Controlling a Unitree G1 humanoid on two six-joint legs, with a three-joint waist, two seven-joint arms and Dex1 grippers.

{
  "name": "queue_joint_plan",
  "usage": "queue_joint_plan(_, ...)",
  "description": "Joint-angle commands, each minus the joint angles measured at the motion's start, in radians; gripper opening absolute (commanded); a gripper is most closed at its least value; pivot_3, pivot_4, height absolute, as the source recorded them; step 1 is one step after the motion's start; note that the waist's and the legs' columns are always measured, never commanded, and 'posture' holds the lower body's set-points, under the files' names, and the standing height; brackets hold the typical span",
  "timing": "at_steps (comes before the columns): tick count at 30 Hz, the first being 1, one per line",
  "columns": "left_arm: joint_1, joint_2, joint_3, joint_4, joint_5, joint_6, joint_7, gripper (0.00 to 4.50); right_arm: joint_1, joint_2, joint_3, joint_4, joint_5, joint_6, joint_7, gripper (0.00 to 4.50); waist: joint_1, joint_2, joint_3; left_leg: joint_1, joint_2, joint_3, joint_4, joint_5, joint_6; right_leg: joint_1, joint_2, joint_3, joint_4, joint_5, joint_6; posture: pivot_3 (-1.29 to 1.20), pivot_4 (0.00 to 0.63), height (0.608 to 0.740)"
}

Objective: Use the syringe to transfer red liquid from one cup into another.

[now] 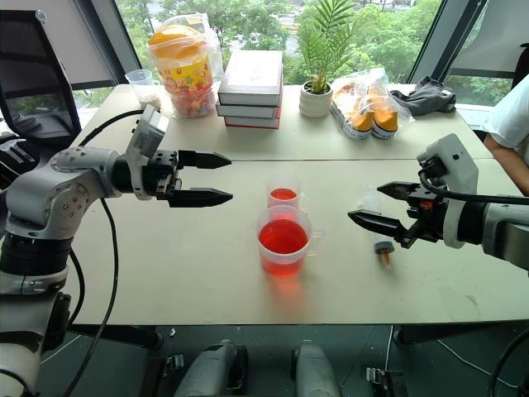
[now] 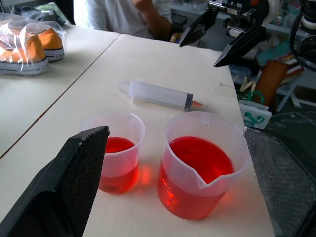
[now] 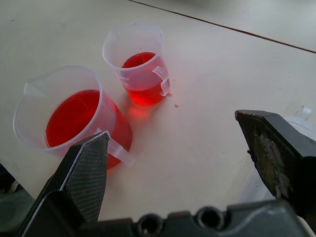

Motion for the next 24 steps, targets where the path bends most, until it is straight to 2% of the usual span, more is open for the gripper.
queue_joint_plan(1, -0.011, -0.004, 0.033, -0.013, -0.012, -0.015, 0.015, 4.50, -0.002, -0.023, -0.023, 0.003, 0.008, -0.022, -0.002, 4.49, 0.000, 0.000, 0.000, 0.000, 0.000, 0.000, 0.000, 0.000, 0.000, 0.000, 0.000, 0.000, 0.000, 0.000, 0.000, 0.00, 0.150, 0.740)
queue_joint_plan(14, -0.014, -0.005, 0.035, -0.014, -0.032, -0.009, 0.019, 4.50, 0.018, -0.029, -0.029, 0.010, 0.005, -0.020, -0.016, 4.49, 0.000, 0.000, 0.000, 0.000, 0.000, 0.000, 0.000, 0.000, 0.000, 0.000, 0.000, 0.000, 0.000, 0.000, 0.000, 0.00, 0.150, 0.740)
queue_joint_plan(21, -0.010, -0.008, 0.031, -0.018, -0.030, -0.013, 0.025, 4.50, -0.043, -0.051, 0.035, 0.093, -0.036, 0.006, -0.079, 4.49, 0.000, 0.000, 0.000, 0.000, 0.000, 0.000, 0.000, 0.000, 0.000, 0.000, 0.000, 0.000, 0.000, 0.000, 0.000, 0.00, 0.150, 0.740)
queue_joint_plan(24, -0.011, -0.012, 0.024, -0.014, -0.025, -0.019, 0.024, 4.50, -0.092, -0.068, 0.108, 0.152, -0.080, 0.003, -0.106, 4.49, -0.001, 0.000, 0.000, 0.000, 0.000, 0.000, 0.000, 0.000, 0.000, 0.000, 0.000, 0.000, 0.000, 0.000, 0.000, 0.00, 0.150, 0.740)
